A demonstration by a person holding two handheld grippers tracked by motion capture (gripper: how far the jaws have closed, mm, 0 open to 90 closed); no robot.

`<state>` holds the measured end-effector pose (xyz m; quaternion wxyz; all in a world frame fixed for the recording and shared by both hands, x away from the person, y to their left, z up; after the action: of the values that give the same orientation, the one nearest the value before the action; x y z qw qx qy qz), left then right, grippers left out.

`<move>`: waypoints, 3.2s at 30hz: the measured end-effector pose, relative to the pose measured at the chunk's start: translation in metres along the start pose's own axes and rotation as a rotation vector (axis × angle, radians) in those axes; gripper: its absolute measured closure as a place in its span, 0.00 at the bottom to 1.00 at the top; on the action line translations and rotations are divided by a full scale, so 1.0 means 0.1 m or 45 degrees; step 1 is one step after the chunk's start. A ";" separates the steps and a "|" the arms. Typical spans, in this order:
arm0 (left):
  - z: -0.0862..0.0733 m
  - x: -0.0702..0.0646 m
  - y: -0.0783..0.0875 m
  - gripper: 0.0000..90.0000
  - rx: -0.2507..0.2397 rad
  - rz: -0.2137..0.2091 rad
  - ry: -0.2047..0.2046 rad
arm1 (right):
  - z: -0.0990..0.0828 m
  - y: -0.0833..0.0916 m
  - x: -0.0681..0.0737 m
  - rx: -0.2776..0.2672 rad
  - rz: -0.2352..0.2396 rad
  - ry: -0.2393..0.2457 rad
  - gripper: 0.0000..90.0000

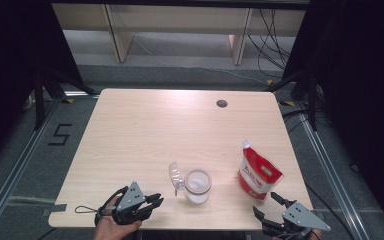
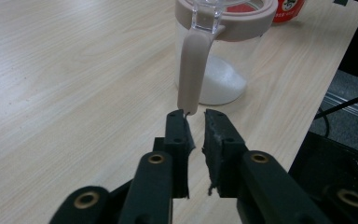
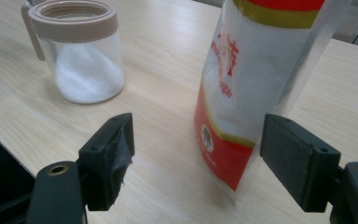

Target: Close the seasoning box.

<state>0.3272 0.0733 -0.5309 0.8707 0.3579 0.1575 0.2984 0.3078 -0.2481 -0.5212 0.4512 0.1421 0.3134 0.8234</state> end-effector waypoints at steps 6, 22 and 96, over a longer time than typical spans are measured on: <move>0.05 -0.02 -0.03 0.96 0.005 0.013 -0.026 | 0.00 -0.01 0.00 -0.003 -0.001 0.007 0.30; 0.21 -0.03 -0.01 0.99 -0.002 0.023 -0.061 | 0.00 -0.01 0.01 -0.001 -0.005 0.013 0.30; 0.51 -0.14 -0.02 0.82 -0.053 -0.040 -0.062 | 0.00 -0.02 0.00 -0.006 -0.005 0.028 0.30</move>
<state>0.3422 0.0369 -0.4964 0.8861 0.3442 0.1358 0.2790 0.3089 -0.2471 -0.5219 0.4497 0.1312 0.3168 0.8247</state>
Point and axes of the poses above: each handheld gripper's, and its own axes: y roughly backward along the jaws, z roughly out of its top, x roughly to its left, the point moved 10 cm from there along -y, roughly forward along the jaws, and after that the axes turned 14 degrees about x, right-handed, at the moved point
